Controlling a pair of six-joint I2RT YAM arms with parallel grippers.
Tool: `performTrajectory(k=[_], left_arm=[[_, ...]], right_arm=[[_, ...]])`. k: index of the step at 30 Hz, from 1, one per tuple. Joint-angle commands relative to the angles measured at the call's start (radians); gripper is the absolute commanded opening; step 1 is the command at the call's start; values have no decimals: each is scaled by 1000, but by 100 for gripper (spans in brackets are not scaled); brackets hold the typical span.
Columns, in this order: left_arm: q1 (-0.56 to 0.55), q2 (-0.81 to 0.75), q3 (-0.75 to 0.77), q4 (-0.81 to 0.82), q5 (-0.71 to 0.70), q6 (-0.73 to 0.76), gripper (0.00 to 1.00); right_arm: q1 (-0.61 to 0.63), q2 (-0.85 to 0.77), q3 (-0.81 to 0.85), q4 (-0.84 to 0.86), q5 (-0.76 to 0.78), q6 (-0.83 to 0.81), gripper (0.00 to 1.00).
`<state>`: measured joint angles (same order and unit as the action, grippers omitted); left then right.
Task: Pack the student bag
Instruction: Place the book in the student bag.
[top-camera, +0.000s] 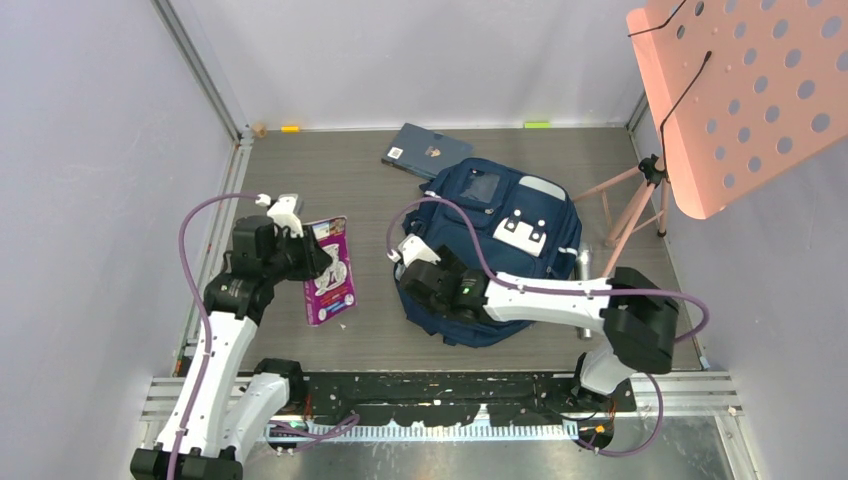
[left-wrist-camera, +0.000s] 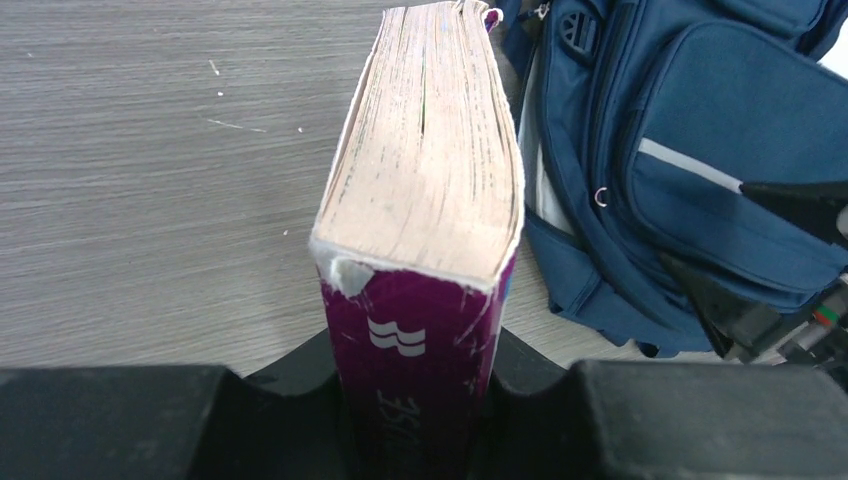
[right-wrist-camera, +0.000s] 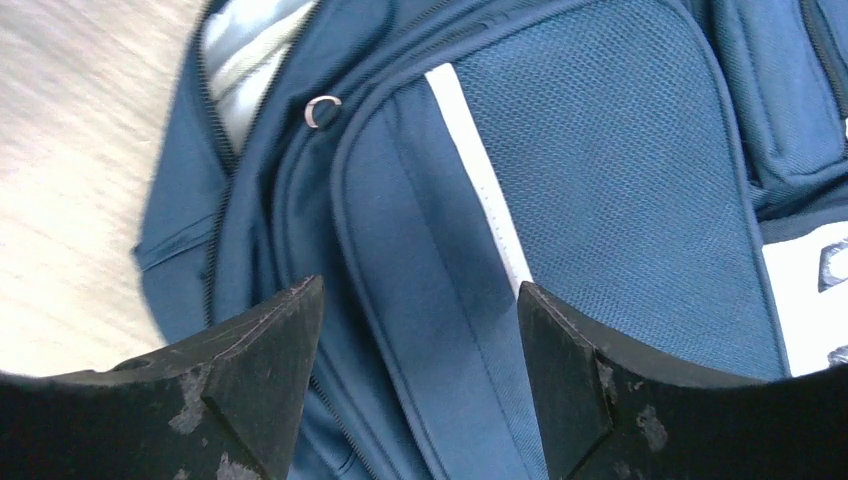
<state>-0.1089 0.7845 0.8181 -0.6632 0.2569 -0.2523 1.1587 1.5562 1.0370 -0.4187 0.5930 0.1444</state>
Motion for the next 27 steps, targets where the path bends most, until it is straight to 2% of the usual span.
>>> performTrajectory(k=[1,6,9,11,12,13,14,16,22,27], left_arm=[[5,-42,-8,84,19,49,0],[4,-45,-13,96,19,45,0],[6,-45,-14,95,26,46,0],[4,-46,-14,99,52,52,0],[5,-48,-15,104,73,55,0],[5,-52,-18,113,94,56,0],[5,-55,-21,121,117,56,0],[5,-64,-28,137,182,56,0],[4,-33,-37,157,434,25,0],[4,-63,-37,134,574,-19,0]], right_arm=[[7,54,54,-34,214,-7,75],[7,99,50,-65,294,10,72],[4,109,43,-82,324,29,63],[-1,107,31,-73,327,35,49],[-2,104,25,-66,326,36,36],[-2,98,24,-63,327,38,28],[-2,92,25,-59,329,38,16],[-2,65,32,-54,330,33,3],[-18,-109,90,-47,252,15,1],[-83,-263,158,-58,126,3,0]])
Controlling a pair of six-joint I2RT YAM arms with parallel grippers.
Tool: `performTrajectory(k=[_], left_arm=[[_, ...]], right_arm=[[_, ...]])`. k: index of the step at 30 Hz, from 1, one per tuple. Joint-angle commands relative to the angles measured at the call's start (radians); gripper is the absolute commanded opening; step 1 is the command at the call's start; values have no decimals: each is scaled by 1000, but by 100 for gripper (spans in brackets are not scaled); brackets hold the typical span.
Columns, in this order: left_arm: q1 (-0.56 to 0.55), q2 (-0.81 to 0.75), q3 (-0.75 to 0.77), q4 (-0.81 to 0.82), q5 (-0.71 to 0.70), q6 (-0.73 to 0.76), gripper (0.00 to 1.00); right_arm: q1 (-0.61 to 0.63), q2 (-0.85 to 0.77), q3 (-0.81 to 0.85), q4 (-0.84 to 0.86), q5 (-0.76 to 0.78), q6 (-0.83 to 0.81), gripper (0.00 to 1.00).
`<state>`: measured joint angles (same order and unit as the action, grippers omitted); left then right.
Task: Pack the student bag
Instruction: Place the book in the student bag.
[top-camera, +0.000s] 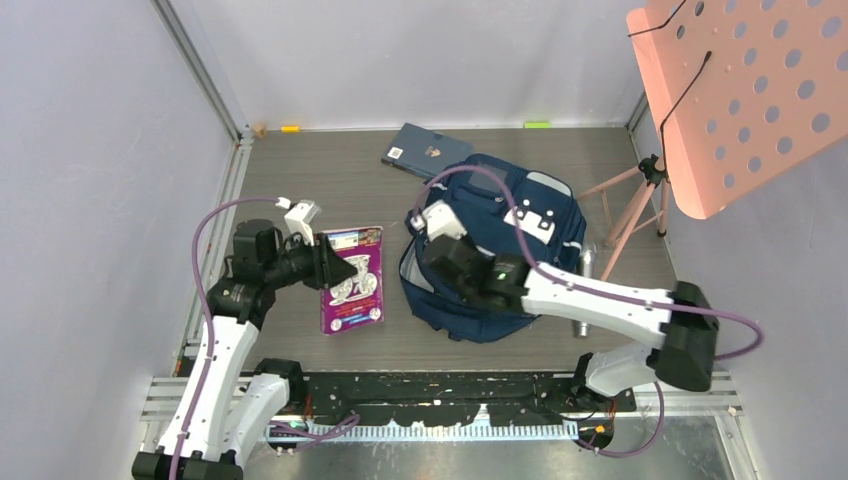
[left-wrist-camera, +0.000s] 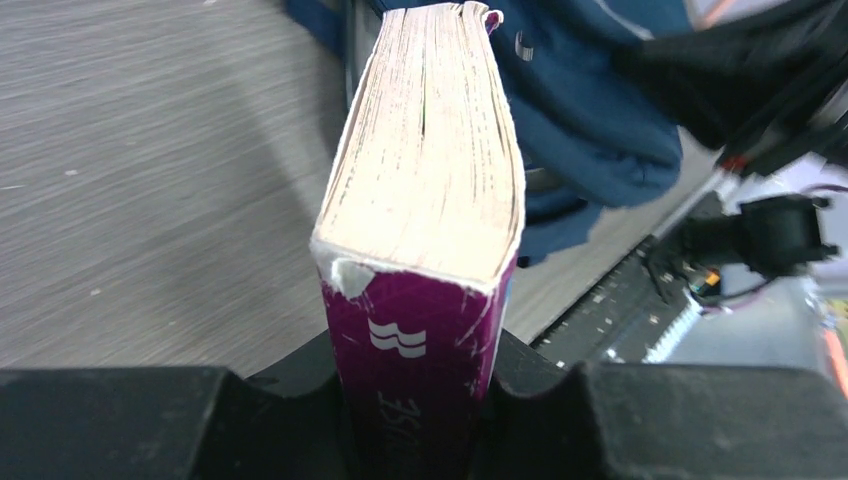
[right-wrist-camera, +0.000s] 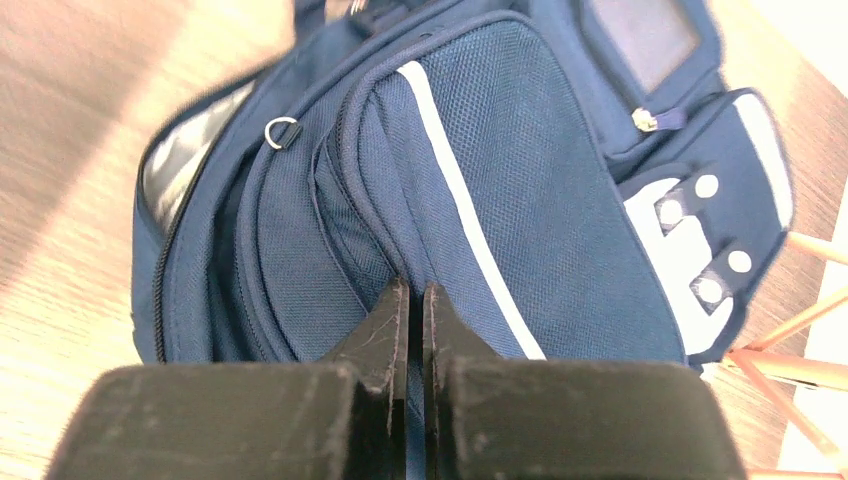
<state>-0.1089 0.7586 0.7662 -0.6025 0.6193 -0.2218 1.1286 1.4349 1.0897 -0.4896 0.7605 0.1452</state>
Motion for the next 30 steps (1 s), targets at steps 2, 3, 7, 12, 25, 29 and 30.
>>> performTrajectory(k=[2,3,7,12,25,29,30], left_arm=[[5,-41,15,65,284,-77,0],[5,-41,11,63,320,-98,0],[2,-30,-26,65,441,-181,0],[-48,-13,-142,188,467,-303,0],[-489,321,-324,1082,126,-759,0],[-566,438,-280,1150,43,-745,0],[-569,468,-279,1182,25,-744,0]], right_arm=[[-89,-169,141,0,-102,2,0],[-100,-184,163,-1,-140,3,0],[-147,-198,229,-3,-236,12,0],[-156,-186,283,2,-308,47,1],[-156,-175,289,40,-378,116,1],[-156,-179,287,37,-379,124,1],[-156,-182,285,38,-377,125,1]])
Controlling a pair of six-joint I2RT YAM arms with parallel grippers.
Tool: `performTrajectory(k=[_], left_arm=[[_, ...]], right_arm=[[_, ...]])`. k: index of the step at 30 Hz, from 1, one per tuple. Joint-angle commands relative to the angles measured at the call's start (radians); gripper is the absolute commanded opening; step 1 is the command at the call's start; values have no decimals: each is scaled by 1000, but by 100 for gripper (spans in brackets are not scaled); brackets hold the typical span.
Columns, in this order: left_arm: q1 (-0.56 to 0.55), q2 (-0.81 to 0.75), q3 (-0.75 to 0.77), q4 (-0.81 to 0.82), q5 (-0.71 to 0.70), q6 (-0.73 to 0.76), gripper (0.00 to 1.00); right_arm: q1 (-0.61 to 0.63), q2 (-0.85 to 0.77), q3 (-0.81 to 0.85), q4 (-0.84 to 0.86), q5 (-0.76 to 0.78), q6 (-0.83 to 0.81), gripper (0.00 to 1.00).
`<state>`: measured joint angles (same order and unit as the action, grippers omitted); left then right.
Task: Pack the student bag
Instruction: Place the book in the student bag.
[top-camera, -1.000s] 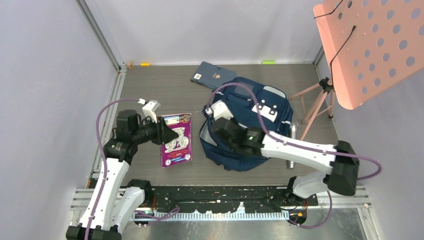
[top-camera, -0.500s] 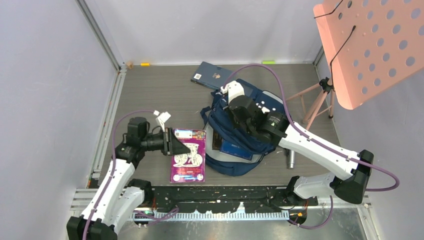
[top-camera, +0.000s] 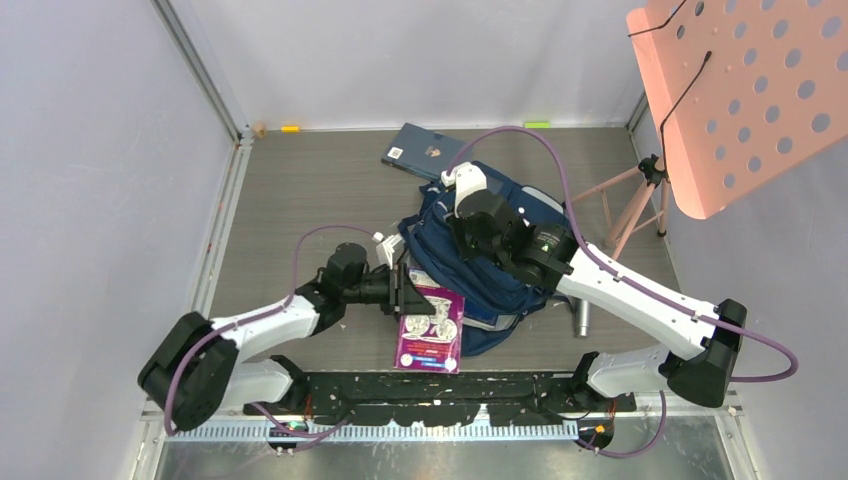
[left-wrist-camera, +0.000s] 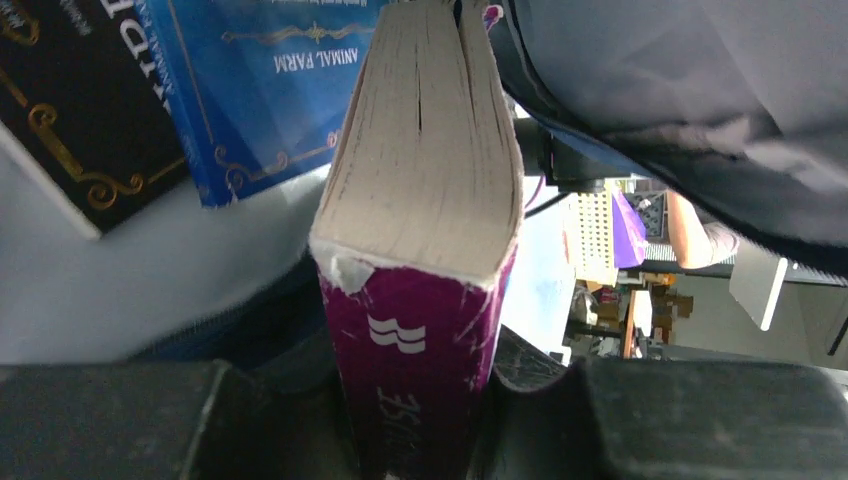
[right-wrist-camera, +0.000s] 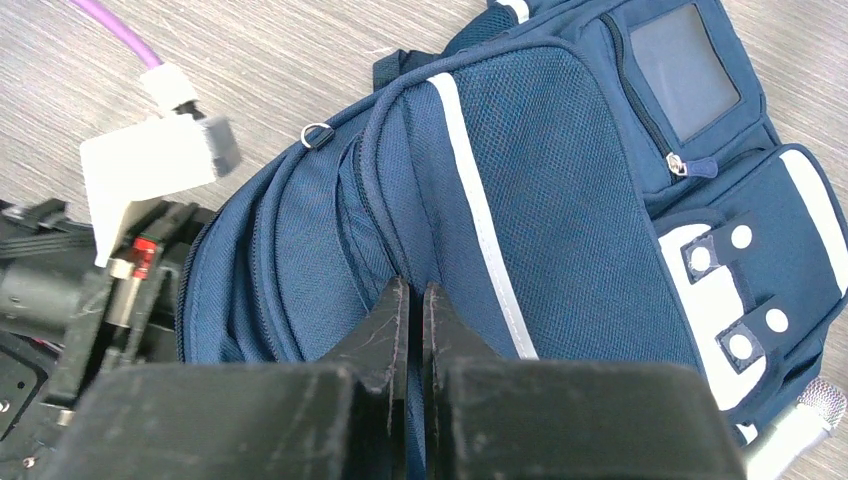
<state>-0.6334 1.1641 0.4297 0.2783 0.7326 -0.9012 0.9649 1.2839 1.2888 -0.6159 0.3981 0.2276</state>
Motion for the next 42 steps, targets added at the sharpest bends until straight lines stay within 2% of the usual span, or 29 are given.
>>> performTrajectory(k=[1,5,9,12,13,15,17,22,24,28,31,36,42], left_arm=[[-43,87,61,332,-98,-67,0],[-45,176,76,398,-169,-43,0],[-46,240,83,322,-341,71,0],[-46,295,90,299,-394,125,2],[-46,307,101,280,-390,142,9],[-47,305,125,189,-387,180,33],[-48,263,129,112,-414,217,48],[-51,61,124,-157,-517,324,75],[-51,-24,131,-285,-556,361,81],[-51,-199,129,-510,-585,392,85],[-52,-310,101,-583,-528,332,87],[-68,-450,-15,-516,-383,120,86],[-121,-561,-130,-469,-367,-56,80]], right_arm=[[8,-31,86,166,-16,44,1],[8,-35,80,164,-16,53,1],[9,-37,68,172,-8,60,1],[9,-37,61,174,-2,64,0],[9,-36,59,174,2,64,1],[9,-37,56,170,9,64,1],[9,-40,51,169,15,64,0],[9,-49,40,169,29,65,0],[9,-52,40,168,32,64,0],[9,-52,35,164,38,64,1],[9,-55,30,164,42,68,1],[9,-61,24,163,51,73,0],[9,-63,17,164,52,81,1]])
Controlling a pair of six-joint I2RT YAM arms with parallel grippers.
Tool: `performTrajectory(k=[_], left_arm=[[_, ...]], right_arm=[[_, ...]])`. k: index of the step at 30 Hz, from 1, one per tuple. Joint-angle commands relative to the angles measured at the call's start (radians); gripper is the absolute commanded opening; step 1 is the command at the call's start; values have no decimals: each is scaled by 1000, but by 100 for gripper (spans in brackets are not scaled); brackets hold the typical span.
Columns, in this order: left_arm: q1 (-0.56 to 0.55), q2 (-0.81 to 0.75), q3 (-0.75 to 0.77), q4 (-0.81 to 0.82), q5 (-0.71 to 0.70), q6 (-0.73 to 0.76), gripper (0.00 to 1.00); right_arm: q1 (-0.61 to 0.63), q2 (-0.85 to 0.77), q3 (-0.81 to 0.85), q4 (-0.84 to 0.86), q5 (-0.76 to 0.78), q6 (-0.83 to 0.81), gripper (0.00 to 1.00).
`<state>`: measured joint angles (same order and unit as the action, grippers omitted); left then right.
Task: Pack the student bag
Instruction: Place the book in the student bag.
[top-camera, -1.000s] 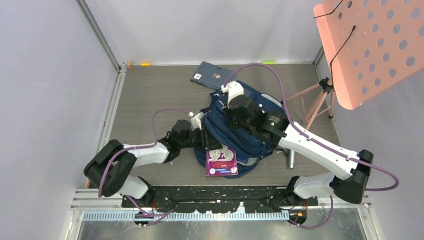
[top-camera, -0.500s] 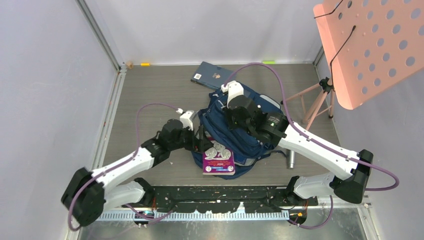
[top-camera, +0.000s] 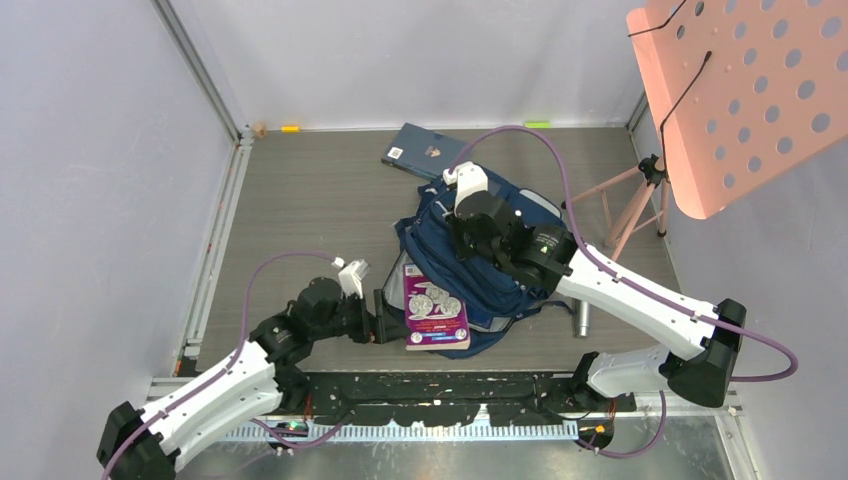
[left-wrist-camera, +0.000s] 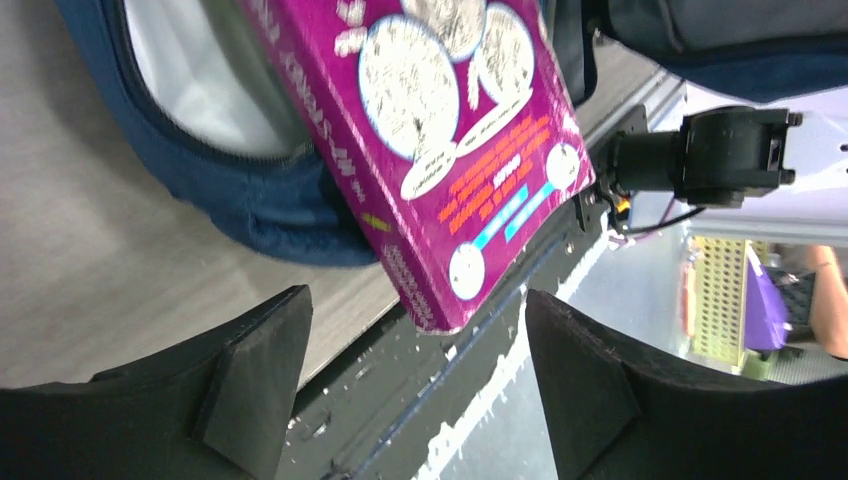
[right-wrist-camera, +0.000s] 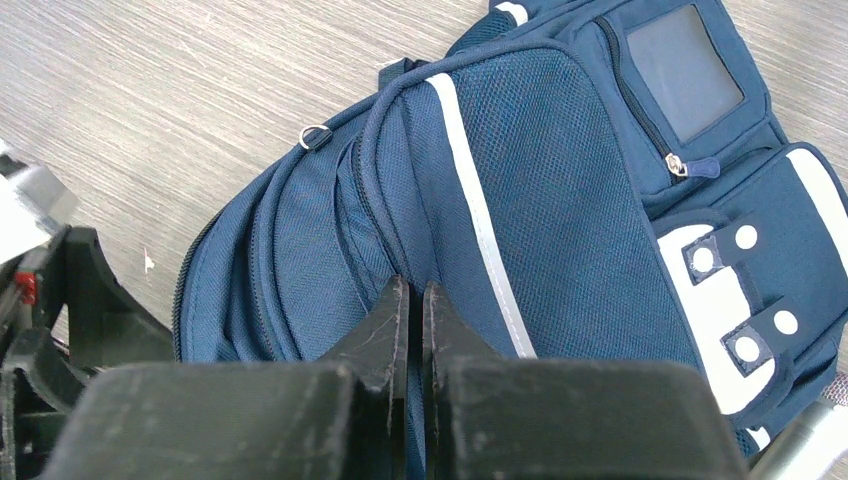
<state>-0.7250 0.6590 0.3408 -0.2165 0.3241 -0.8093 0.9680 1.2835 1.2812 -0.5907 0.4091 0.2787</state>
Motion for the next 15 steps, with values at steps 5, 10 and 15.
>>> performTrajectory(k=[5,10,15], left_arm=[[-57,-66,-112,117,39,-241,78],[-105,26,-134,253,19,-270,72],[-129,136,-117,354,3,-267,54]], right_arm=[[6,-62,19,145,37,34,1],[6,-62,20,149,34,33,0],[6,-65,20,148,36,31,0]])
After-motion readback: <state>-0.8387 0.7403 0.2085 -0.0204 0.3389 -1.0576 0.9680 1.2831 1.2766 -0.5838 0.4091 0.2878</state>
